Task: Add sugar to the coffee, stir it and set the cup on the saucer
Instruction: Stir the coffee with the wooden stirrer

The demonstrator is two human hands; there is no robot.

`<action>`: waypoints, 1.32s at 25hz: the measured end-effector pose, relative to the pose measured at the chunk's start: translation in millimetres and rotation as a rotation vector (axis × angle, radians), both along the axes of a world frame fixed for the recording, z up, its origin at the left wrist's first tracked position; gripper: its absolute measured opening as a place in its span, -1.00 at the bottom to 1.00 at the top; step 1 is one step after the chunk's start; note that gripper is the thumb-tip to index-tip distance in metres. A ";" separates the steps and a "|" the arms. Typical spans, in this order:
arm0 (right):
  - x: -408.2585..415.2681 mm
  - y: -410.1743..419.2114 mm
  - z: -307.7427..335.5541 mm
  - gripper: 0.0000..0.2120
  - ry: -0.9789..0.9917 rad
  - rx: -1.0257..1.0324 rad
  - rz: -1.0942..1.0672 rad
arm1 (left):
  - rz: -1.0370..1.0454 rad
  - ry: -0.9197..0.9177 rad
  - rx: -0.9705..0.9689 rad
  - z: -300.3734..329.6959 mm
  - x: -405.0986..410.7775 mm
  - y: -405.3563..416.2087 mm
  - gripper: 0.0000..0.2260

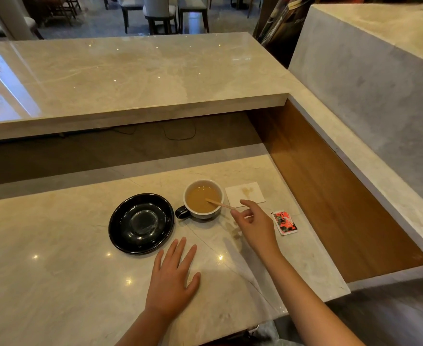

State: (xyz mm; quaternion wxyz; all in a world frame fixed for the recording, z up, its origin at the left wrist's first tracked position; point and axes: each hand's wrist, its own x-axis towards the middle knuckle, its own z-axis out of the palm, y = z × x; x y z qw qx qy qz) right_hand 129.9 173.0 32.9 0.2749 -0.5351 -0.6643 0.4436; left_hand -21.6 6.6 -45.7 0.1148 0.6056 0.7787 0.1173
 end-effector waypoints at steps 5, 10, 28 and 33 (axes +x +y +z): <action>-21.1 11.6 1.2 -0.88 0.029 -0.036 -0.118 | -0.004 -0.018 0.037 0.5 0.5 0.7 -0.45; -40.1 20.3 5.0 -0.93 0.146 -0.047 -0.191 | -0.002 -0.008 0.040 -0.4 0.0 1.1 -0.47; -21.4 53.7 11.8 -0.88 -0.012 0.251 0.181 | 0.000 -0.018 0.002 -3.8 -2.2 1.7 -0.47; -10.0 46.6 14.8 -0.87 -0.040 0.233 0.241 | -0.001 -0.026 0.029 -3.4 -2.1 0.7 -0.47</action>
